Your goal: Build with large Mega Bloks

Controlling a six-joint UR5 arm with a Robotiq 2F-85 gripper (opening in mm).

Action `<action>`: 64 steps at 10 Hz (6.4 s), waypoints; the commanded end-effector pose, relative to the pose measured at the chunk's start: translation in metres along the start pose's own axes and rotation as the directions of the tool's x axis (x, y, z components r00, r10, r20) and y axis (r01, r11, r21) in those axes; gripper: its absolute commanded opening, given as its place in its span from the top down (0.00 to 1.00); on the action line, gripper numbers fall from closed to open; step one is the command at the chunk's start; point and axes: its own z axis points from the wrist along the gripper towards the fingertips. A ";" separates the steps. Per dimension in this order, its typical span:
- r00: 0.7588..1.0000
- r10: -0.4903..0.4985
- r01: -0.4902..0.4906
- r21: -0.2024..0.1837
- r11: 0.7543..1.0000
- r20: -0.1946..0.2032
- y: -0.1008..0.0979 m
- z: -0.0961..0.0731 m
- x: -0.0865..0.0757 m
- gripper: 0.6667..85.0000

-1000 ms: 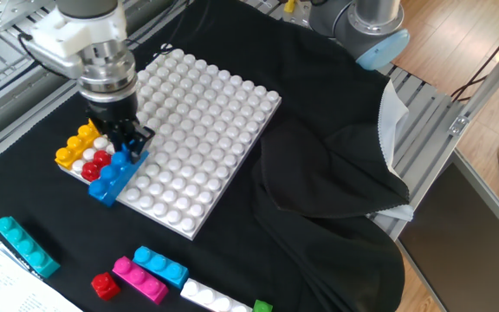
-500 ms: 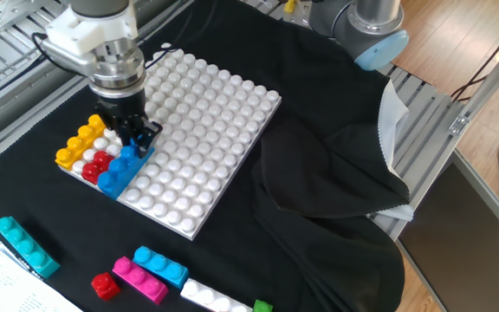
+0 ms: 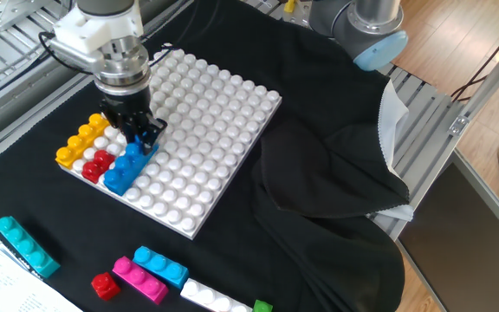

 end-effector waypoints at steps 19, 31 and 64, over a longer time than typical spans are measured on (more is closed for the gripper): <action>0.907 -0.418 0.412 0.091 0.907 0.056 -0.031 0.002 -0.093 0.54; 0.398 -0.916 0.902 0.160 0.402 0.053 -0.048 0.039 -0.212 0.29; 0.690 -0.722 0.724 0.050 0.688 -0.054 -0.049 0.024 -0.181 0.99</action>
